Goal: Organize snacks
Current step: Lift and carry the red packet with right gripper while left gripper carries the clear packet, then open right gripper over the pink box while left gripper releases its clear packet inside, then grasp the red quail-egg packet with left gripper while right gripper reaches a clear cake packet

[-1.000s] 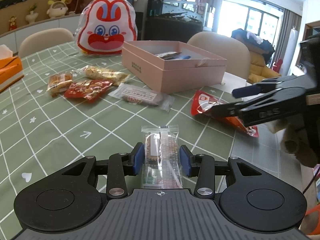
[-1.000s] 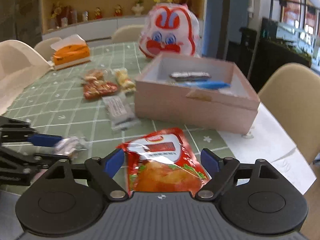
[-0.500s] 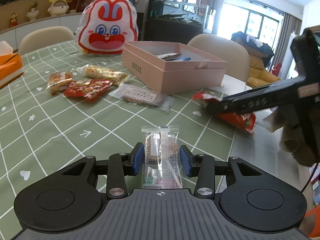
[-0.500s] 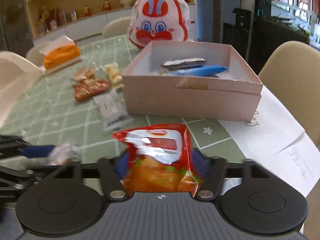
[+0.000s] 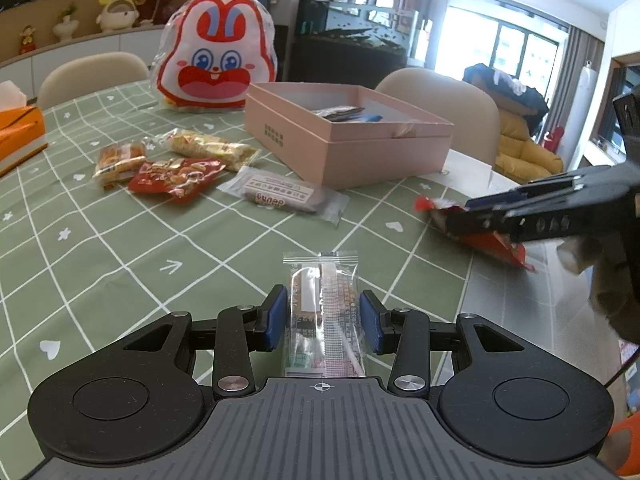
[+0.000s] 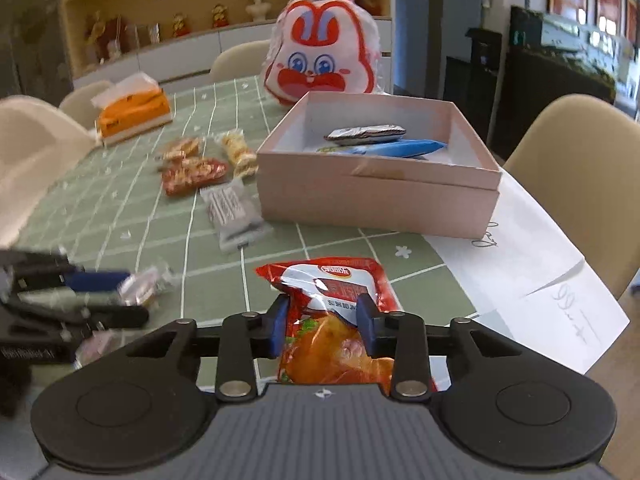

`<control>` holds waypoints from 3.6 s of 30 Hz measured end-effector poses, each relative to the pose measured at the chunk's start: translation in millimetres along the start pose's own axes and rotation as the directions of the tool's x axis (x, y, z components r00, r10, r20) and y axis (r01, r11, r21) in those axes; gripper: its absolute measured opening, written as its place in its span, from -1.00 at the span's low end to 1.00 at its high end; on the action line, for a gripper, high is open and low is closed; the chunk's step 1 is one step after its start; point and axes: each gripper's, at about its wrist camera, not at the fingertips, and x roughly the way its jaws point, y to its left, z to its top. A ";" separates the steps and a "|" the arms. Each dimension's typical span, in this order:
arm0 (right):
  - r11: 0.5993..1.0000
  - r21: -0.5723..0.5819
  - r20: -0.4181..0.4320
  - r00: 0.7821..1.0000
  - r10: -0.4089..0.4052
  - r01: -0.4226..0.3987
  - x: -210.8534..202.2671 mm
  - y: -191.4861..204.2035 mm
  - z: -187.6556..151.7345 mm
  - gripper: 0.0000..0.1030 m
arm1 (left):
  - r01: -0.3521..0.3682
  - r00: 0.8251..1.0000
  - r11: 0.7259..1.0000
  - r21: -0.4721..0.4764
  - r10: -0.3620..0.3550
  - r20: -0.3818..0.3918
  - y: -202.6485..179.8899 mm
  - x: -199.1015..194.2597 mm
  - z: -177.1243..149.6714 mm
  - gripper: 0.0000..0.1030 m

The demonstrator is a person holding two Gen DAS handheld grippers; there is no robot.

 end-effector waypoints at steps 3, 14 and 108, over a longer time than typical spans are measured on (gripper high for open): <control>0.998 -0.051 0.013 0.999 -0.043 0.044 6.0 10.4 -5.8 0.00 | 0.001 1.000 1.000 -0.001 -0.001 0.000 0.2 0.0 0.0 -0.12; 0.996 0.085 -0.010 1.000 -0.029 0.030 8.7 -20.2 -3.9 -0.15 | 0.013 1.000 1.000 -0.017 -0.013 0.004 3.2 -0.9 -0.6 -0.12; 0.987 -0.098 0.001 0.992 0.129 -0.128 32.8 34.1 9.8 -0.15 | -0.117 0.990 0.959 -0.256 0.133 0.046 137.8 98.7 127.7 -0.19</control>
